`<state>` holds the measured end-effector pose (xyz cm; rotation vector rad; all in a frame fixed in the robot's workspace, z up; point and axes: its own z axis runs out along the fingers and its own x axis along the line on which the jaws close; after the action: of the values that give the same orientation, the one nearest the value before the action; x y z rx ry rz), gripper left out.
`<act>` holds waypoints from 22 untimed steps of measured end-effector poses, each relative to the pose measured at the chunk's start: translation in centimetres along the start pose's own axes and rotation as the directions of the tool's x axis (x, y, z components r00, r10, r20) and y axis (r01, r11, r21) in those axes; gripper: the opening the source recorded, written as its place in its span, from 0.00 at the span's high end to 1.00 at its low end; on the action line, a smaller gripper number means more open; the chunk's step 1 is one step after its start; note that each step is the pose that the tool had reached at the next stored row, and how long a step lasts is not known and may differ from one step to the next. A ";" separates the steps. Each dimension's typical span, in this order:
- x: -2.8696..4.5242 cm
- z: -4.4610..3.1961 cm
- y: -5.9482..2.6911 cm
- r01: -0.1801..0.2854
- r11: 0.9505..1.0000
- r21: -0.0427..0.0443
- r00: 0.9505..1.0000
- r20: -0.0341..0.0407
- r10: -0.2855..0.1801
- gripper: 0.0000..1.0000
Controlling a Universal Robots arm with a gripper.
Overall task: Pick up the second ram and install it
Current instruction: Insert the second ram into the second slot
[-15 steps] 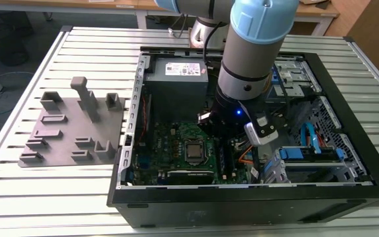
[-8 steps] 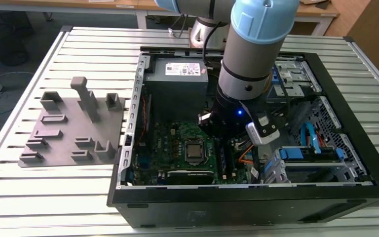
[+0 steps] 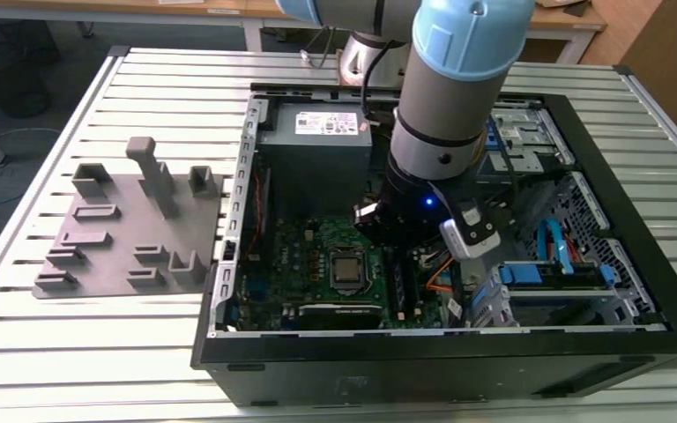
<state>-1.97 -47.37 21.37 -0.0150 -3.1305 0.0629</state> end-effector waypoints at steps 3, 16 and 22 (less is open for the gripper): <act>0.00 0.20 0.01 0.000 1.000 0.000 1.000 0.000 0.000 0.86; -0.01 0.62 0.03 0.000 1.000 -0.003 1.000 0.000 0.000 0.85; 0.00 -0.31 -0.01 0.000 1.000 -0.003 1.000 0.000 0.000 0.73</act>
<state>-1.97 -47.37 21.69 -0.0150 -3.1306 0.0590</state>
